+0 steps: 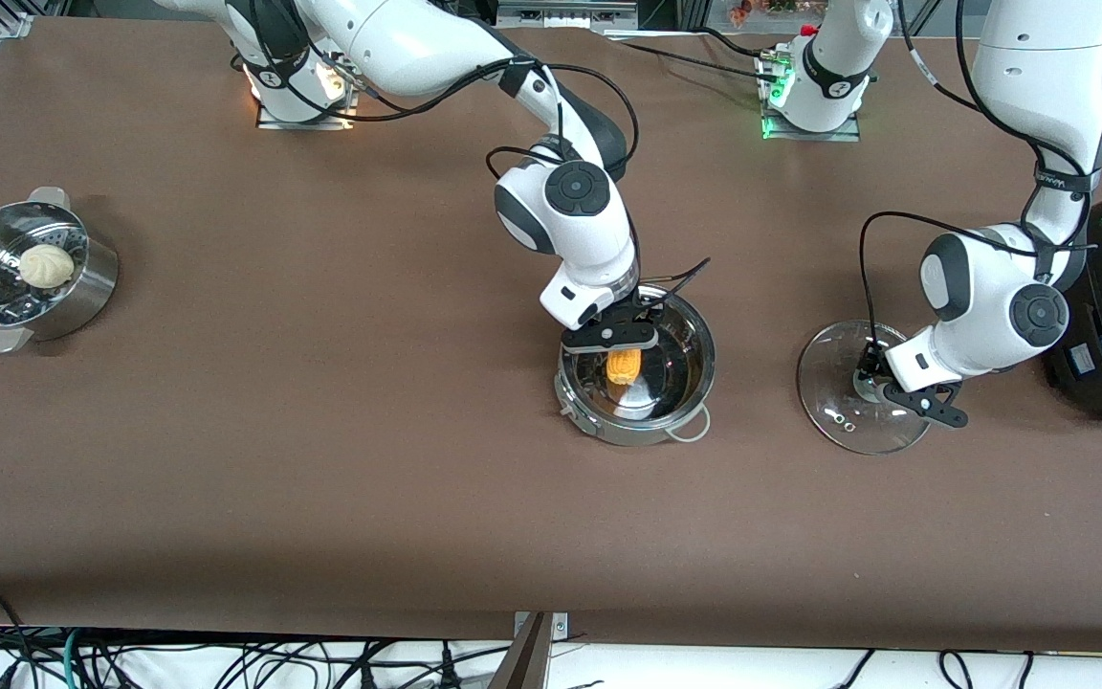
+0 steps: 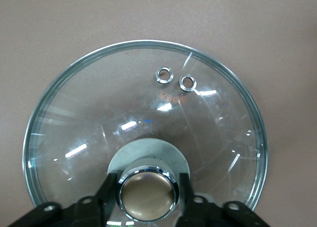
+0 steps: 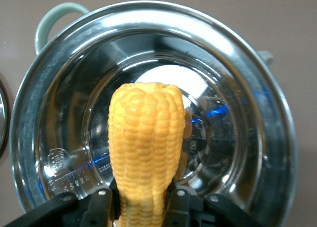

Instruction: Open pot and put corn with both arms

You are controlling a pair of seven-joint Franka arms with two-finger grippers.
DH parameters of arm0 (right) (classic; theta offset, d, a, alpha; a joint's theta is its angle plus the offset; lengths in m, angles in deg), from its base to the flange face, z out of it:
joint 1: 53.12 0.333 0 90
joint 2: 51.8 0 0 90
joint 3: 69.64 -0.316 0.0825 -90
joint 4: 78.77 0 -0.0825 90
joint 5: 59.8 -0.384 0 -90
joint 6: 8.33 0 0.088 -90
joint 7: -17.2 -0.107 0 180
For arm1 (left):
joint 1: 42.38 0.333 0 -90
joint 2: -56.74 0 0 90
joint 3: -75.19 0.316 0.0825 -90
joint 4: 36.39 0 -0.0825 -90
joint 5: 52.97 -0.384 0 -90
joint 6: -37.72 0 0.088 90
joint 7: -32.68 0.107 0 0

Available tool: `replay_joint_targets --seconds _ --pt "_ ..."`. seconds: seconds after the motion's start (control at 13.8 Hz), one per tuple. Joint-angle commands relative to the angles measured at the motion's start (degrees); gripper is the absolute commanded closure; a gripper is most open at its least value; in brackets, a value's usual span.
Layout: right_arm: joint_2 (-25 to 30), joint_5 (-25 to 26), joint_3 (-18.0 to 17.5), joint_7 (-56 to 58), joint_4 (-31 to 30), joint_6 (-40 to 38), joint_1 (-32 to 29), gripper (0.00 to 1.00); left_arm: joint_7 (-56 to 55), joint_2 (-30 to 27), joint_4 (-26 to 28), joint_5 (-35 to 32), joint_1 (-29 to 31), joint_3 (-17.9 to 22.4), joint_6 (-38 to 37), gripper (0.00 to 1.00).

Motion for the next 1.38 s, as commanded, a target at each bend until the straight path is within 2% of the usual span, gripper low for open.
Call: replay_joint_targets --seconds 0.0,0.22,0.36,0.51,0.73,0.87,1.02,1.16,1.31 --pt "-1.6 -0.1 -1.0 1.0 2.6 -0.6 -0.1 0.01 1.2 -0.2 -0.5 1.9 -1.1 1.1 -0.5 0.0" --pt "-1.4 0.0 -1.1 1.8 2.6 -1.0 -0.1 0.0 0.9 -3.9 3.1 1.4 -1.3 1.2 -0.6 0.0" --pt "-1.1 0.0 -1.0 1.8 2.6 -2.0 -0.1 0.0 0.9 -11.2 8.4 1.3 -1.1 1.2 -1.1 0.0" --pt "-0.1 0.0 -0.8 1.8 2.6 -4.7 -0.2 0.0 0.9 -17.2 11.6 1.3 -1.0 1.1 -1.3 0.0" --pt "4.9 0.0 -0.2 2.4 2.6 -11.4 -1.0 0.0 1.1 -23.7 11.9 1.3 0.0 1.2 -2.6 0.0" --pt "8.7 0.0 -0.2 7.4 2.6 -16.3 -3.5 0.0 0.4 -28.0 10.5 0.9 1.1 1.1 -8.4 0.0" --pt "12.3 -0.7 -1.0 10.9 2.6 -21.3 -7.5 0.0 -5.7 -31.9 8.0 -5.6 1.6 0.4 -13.8 0.0" --pt "15.5 -2.3 -0.9 11.3 2.5 -25.5 -10.9 0.0 -14.2 -32.7 1.1 -10.3 2.0 -3.3 -23.8 0.0" --pt "18.8 -2.4 -0.6 12.9 2.4 -30.3 -14.0 0.0 -20.5 -32.4 -6.8 -11.5 2.3 -5.9 -34.6 0.0"
